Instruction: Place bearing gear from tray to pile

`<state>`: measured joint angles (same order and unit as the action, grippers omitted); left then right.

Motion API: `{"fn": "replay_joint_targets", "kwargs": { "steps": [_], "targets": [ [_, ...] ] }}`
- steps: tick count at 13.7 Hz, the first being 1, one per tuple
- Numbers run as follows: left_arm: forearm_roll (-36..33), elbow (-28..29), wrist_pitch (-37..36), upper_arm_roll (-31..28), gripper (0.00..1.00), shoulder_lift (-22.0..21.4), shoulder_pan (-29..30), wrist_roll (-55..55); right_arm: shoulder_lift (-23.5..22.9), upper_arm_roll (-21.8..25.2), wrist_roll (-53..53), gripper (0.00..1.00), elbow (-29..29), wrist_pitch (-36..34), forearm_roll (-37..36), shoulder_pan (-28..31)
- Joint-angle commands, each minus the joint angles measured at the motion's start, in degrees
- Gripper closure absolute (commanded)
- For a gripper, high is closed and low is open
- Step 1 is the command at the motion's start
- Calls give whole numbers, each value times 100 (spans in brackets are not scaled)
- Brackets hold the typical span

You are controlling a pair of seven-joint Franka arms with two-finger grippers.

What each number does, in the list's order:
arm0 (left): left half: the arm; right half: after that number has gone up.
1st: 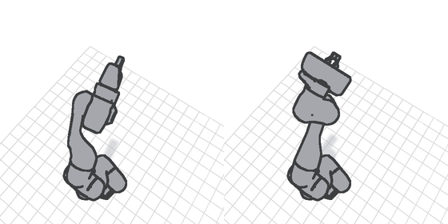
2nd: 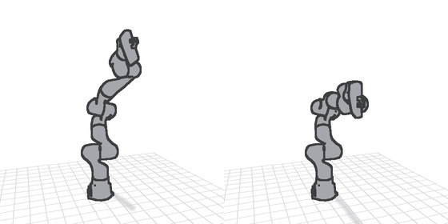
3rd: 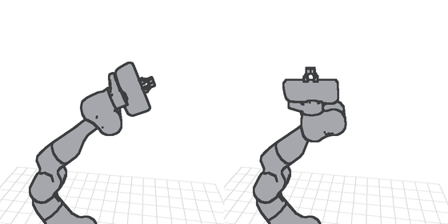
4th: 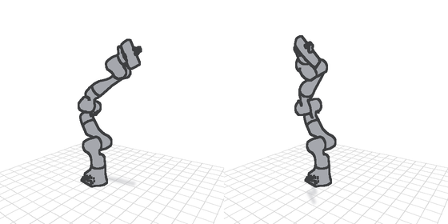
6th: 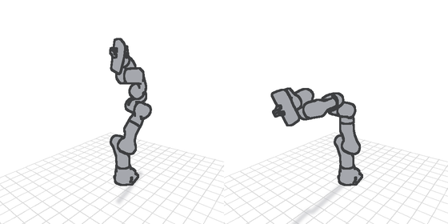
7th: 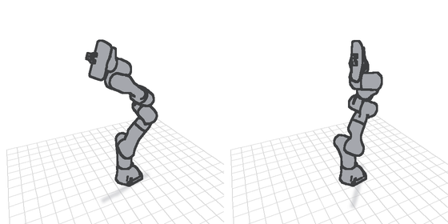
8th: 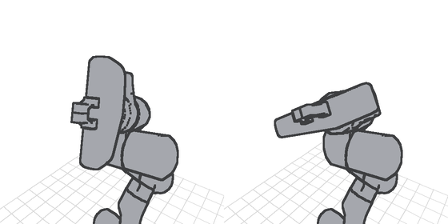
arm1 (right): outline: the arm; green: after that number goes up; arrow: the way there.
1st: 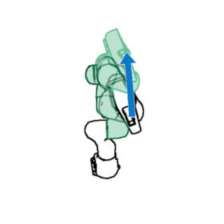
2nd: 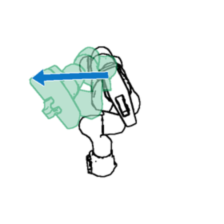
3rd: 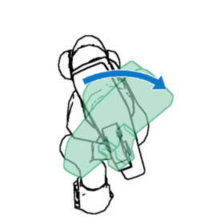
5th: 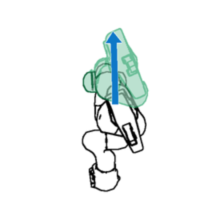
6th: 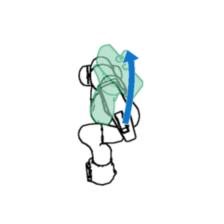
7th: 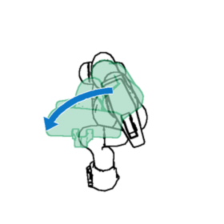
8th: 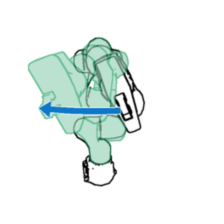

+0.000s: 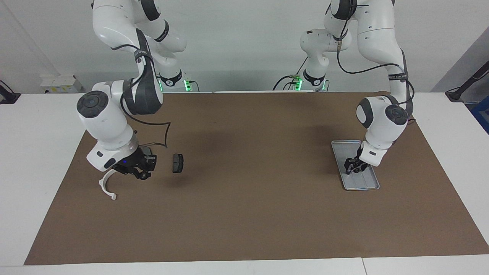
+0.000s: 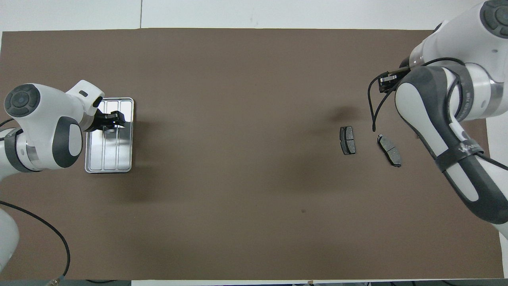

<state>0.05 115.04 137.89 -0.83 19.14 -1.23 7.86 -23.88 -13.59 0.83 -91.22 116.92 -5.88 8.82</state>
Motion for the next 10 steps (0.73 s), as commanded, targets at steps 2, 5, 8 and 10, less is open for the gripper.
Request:
{"fn": "replay_joint_targets", "kwargs": {
  "steps": [2,5,8,10],
  "targets": [
    [-5,45,-105,-40,52,-59,-36,85,95,-47,75,100,-826,953,-18,111],
    [-5,36,-96,-40,67,-68,-1,76,-247,-38,154,100,-862,1393,-36,252],
    [-5,10,-96,-40,89,-59,0,67,-520,-38,234,100,-862,1719,-45,331],
    [4,-226,-375,-31,89,-51,-26,84,-626,-38,199,100,-853,1807,-45,322]
  ]
}}
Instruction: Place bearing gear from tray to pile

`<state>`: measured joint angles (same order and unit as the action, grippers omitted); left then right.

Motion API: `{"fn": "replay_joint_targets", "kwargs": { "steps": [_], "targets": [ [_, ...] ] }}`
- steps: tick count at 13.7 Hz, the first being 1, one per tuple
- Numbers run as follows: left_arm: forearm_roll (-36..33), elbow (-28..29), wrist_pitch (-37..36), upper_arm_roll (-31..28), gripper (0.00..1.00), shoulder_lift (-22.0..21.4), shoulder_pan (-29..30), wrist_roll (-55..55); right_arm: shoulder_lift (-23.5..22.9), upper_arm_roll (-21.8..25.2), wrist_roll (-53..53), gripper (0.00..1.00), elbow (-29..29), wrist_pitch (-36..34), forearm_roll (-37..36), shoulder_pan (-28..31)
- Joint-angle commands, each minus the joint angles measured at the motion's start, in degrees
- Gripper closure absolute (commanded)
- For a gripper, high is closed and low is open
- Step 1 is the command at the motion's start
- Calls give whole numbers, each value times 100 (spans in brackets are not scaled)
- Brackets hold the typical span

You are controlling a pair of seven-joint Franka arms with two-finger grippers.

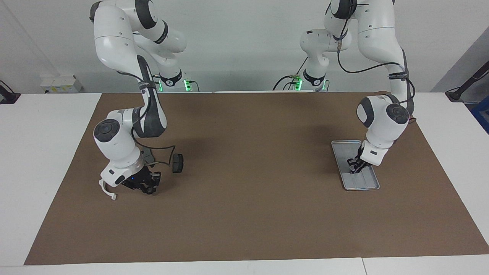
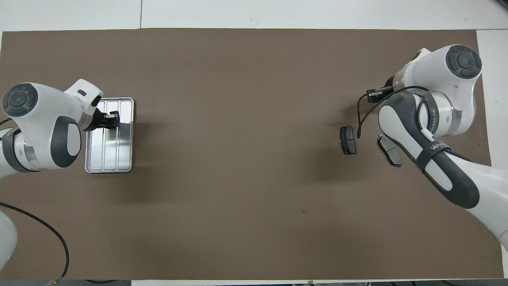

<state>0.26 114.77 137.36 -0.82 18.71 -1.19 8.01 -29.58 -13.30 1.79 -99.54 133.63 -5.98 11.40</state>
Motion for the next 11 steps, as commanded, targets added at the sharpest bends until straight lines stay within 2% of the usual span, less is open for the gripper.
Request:
{"fn": "replay_joint_targets", "kwargs": {
  "steps": [1,3,6,7,8,11],
  "targets": [
    [-8,-513,-724,-32,89,-7,-48,87,-74,-68,111,100,-21,224,-34,65],
    [220,-963,-1402,-6,89,-95,-118,384,-83,-68,85,100,-21,260,-43,47],
    [229,-1097,-1791,12,89,-367,-529,1235,-83,-59,-29,98,-30,216,-52,-5],
    [212,-1105,-1835,3,89,-385,-801,1726,-74,-59,-195,18,-13,163,-61,-14],
    [177,-1166,-1870,3,89,-385,-1108,2174,-31,-50,-240,0,-13,111,-122,-23],
    [159,-1184,-1748,3,89,-350,-2128,3799,354,-68,-310,0,188,-739,-193,-128]
  ]
}}
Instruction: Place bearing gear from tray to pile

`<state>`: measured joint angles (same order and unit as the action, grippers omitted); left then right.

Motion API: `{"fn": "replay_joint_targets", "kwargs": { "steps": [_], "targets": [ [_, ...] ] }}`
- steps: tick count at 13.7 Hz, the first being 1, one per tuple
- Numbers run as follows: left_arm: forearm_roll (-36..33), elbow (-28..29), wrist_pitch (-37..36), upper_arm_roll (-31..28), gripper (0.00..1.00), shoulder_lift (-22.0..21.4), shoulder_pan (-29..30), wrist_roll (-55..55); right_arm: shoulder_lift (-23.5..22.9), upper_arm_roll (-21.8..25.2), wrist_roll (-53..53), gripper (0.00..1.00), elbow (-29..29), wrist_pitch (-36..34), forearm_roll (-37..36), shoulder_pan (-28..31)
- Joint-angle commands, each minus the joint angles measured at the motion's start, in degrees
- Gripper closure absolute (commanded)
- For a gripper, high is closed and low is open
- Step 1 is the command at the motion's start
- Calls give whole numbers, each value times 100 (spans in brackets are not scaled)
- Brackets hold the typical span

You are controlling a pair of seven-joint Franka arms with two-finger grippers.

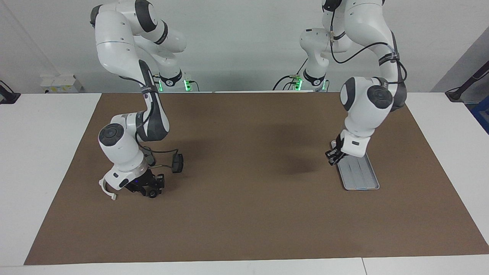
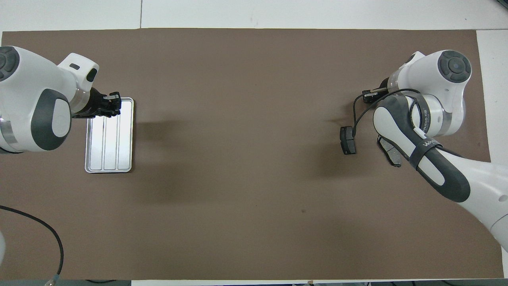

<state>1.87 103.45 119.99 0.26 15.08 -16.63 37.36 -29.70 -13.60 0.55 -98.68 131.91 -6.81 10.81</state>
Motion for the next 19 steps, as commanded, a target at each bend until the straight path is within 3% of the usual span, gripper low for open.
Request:
{"fn": "replay_joint_targets", "kwargs": {
  "steps": [1,3,5,6,9,17,18,19],
  "targets": [
    [-11,-62,50,-105,89,56,-918,1182,551,-38,-317,0,199,-962,-110,-183],
    [-89,-419,94,-123,89,589,-1560,1876,920,-55,-660,0,419,-1718,-110,-447],
    [-152,-1079,251,-114,89,1258,-1747,2283,1202,-90,-1404,0,568,-2273,-49,-807],
    [-151,-1203,462,-105,89,1383,-1774,2406,1333,-91,-1861,0,578,-2397,-14,-1026],
    [-160,-1125,552,-105,89,1437,-1949,2434,1484,-99,-2656,0,569,-2521,74,-1485],
    [-195,-677,851,-114,84,1569,-2073,2557,1519,-143,-2771,0,569,-2539,110,-1494],
    [-187,-686,807,-123,71,1569,-2081,2574,1519,-143,-2771,0,569,-2539,110,-1503],
    [-195,-729,772,-149,7,1560,-2082,2592,1519,-143,-2771,0,569,-2539,110,-1494]
  ]
}}
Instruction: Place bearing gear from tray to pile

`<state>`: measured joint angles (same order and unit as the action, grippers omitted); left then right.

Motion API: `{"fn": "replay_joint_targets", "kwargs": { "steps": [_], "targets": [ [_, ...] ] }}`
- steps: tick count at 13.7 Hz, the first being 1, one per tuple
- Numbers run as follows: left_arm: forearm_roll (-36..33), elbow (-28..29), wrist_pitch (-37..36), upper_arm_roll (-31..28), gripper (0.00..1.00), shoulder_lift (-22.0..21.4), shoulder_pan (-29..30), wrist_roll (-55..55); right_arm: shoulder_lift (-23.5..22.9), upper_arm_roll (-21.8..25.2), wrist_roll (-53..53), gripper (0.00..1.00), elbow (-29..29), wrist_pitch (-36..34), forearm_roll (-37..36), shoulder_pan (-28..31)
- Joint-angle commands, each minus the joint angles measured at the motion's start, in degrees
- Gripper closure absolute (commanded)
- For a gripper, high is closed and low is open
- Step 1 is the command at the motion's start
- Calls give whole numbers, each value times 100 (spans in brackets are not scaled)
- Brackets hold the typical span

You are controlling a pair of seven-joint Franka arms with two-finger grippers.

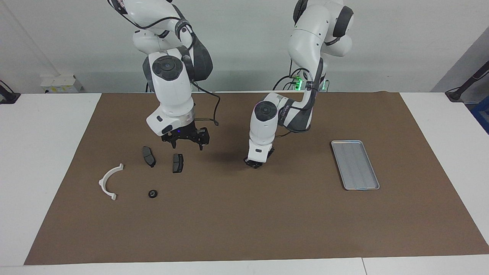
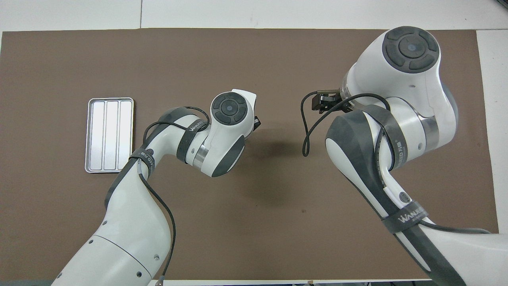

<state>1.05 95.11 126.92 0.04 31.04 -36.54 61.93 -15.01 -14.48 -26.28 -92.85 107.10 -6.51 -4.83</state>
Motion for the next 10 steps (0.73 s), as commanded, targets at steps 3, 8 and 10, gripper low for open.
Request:
{"fn": "replay_joint_targets", "kwargs": {
  "steps": [3,8,10],
  "targets": [
    [-166,87,-507,-275,0,-701,259,48,68,-55,-88,0,-14,-58,89,70],
    [-140,105,-2247,-302,0,-2232,1902,-2268,-36,-169,-1682,0,-23,82,256,-499],
    [-140,113,-2601,-311,0,-2610,2315,-2973,-221,-169,-2737,0,-5,433,256,-965]
  ]
}}
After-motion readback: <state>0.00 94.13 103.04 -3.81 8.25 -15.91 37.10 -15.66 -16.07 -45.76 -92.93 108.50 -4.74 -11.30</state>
